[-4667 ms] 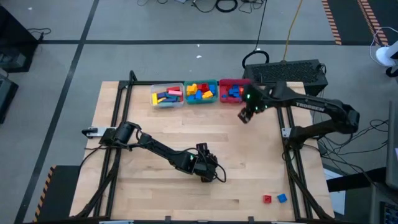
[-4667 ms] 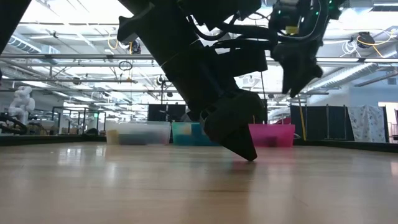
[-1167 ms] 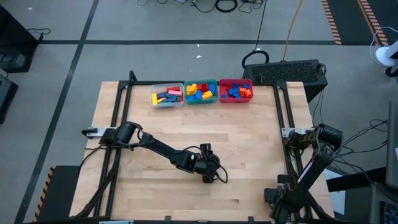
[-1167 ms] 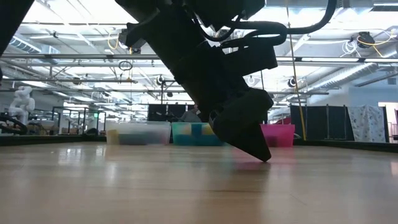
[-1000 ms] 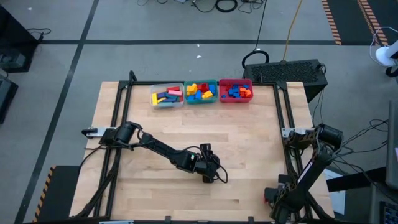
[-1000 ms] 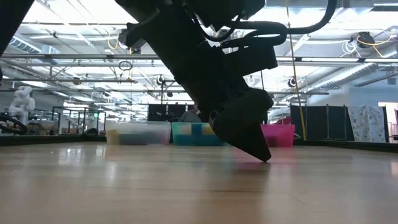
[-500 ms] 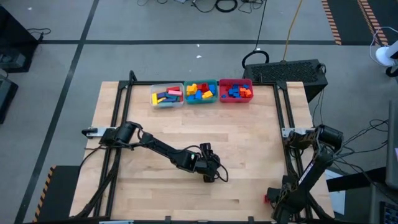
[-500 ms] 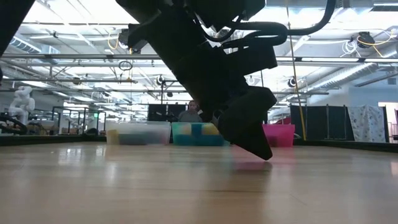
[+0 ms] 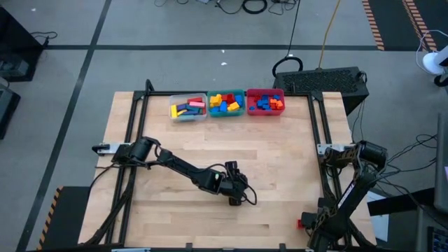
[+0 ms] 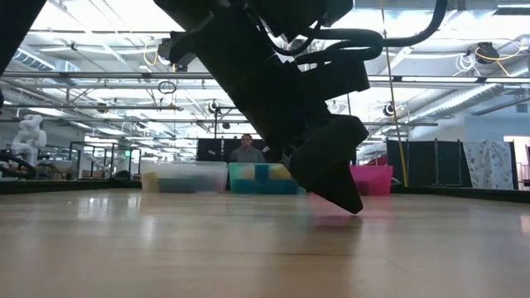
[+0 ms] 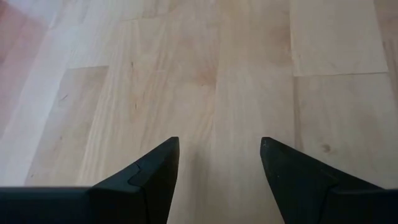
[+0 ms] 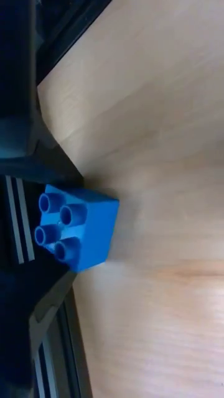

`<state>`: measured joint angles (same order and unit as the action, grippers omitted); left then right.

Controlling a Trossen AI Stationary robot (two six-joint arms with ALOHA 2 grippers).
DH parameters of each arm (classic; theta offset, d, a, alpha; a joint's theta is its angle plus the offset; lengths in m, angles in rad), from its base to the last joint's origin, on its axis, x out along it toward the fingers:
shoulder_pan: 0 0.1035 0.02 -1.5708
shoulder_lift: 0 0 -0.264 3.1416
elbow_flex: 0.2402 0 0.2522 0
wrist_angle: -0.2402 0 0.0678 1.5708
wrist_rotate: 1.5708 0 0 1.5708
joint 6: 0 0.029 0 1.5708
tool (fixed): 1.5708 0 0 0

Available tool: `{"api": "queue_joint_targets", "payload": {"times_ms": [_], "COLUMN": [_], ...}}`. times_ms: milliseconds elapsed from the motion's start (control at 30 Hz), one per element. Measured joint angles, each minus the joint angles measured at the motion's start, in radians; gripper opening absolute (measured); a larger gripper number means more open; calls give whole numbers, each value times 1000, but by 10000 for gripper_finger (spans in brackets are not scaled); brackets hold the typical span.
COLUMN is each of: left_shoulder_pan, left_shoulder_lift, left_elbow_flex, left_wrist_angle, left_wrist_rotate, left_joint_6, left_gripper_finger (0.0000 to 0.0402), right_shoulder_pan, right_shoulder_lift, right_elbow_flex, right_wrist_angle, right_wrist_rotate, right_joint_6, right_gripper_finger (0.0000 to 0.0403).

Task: Sort blocks by size
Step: Put the blue 4 stud game piece into the red bin

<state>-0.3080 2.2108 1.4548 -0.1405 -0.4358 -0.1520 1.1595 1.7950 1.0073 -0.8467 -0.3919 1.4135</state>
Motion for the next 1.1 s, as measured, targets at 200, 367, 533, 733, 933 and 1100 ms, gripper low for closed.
{"api": "queue_joint_targets", "payload": {"times_ms": [200, 367, 533, 733, 933, 1100], "left_shoulder_pan": [0, 0, 0, 0, 1, 1], "left_shoulder_lift": [0, 0, 0, 0, 0, 0], "left_elbow_flex": [0, 0, 0, 0, 1, 1], "left_wrist_angle": [1, 1, 1, 1, 1, 1], "left_wrist_rotate": [2, 3, 5, 6, 5, 5], "left_joint_6": [0, -1, -1, 0, 1, 4], "left_gripper_finger": [228, 228, 228, 228, 228, 228], "right_shoulder_pan": [0, 0, -21, -87, -172, -264], "right_shoulder_lift": [-1, -1, -1, -1, -30, -115], "right_elbow_flex": [0, 0, 0, 0, 0, 0], "right_wrist_angle": [2, 3, 1, -57, -119, -221], "right_wrist_rotate": [-4, -5, -13, -9, 86, 301], "right_joint_6": [1, 2, -15, -130, -268, -366], "right_gripper_finger": [121, 124, 127, 126, 127, 127]}}
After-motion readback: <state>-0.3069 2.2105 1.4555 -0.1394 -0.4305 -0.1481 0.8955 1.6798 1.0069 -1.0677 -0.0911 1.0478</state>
